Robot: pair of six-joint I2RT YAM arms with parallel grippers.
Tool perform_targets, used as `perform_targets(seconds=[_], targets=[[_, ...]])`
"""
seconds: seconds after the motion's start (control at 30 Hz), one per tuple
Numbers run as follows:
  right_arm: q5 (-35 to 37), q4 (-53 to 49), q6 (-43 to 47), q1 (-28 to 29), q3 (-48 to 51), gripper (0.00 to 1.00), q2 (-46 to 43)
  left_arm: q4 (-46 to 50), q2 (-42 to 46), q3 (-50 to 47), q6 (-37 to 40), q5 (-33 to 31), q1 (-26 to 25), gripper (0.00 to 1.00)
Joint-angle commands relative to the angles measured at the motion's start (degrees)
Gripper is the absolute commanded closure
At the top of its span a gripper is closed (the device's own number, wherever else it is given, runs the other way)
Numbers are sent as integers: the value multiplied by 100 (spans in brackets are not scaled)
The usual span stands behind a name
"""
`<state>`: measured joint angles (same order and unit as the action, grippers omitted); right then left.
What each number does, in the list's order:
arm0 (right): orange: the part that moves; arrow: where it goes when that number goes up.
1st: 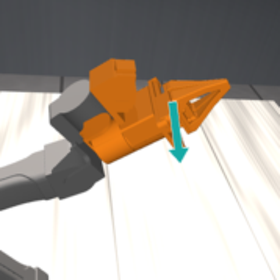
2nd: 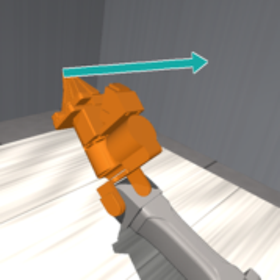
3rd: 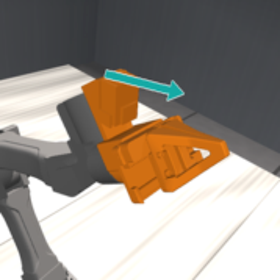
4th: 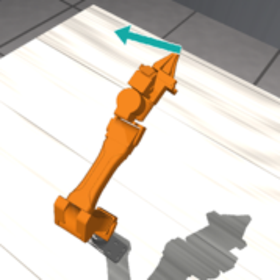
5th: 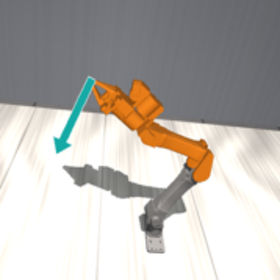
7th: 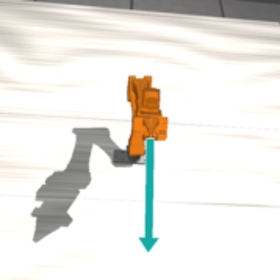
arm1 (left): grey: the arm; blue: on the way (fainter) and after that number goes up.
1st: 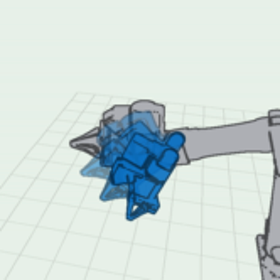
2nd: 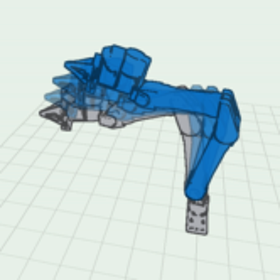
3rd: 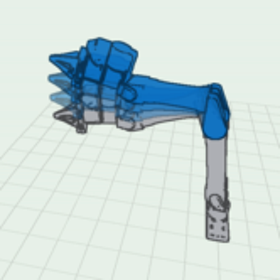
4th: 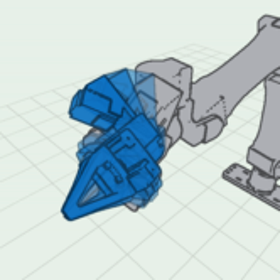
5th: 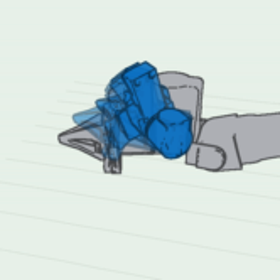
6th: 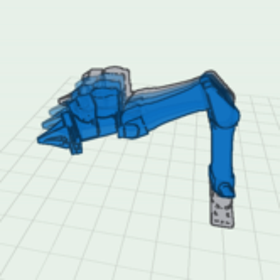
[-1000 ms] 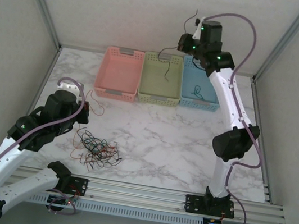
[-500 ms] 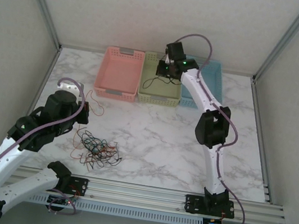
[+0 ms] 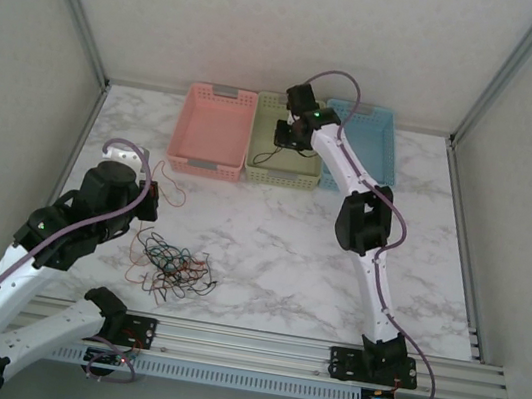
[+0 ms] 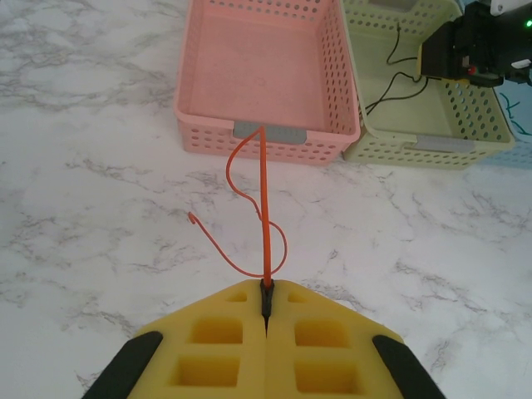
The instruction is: Untangle the cables
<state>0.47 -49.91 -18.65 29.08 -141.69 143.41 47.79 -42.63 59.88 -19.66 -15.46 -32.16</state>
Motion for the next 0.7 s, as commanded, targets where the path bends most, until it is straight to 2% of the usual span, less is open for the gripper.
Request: perform_targets(seconds=[0.0, 0.1, 0.23, 0.43, 0.53, 0.67], targets=[[144, -307, 101, -25, -421, 59, 25, 37, 49, -55, 68, -18, -9, 100], [243, -402, 100, -34, -528, 54, -100, 42, 40, -55, 68, -18, -12, 100], [311, -412, 135, -32, -529, 53, -430, 41, 32, -55, 68, -1, -9, 100], [-109, -413, 99, 46, -36, 54, -1421, 35, 26, -55, 68, -9, -9, 100], [-199, 90, 126, 262, 1271, 56, -2451, 40, 35, -55, 68, -10, -9, 100], [-517, 1302, 80, 655, 3632, 57, -4032, 36, 31, -38, 62, 19, -9, 100]])
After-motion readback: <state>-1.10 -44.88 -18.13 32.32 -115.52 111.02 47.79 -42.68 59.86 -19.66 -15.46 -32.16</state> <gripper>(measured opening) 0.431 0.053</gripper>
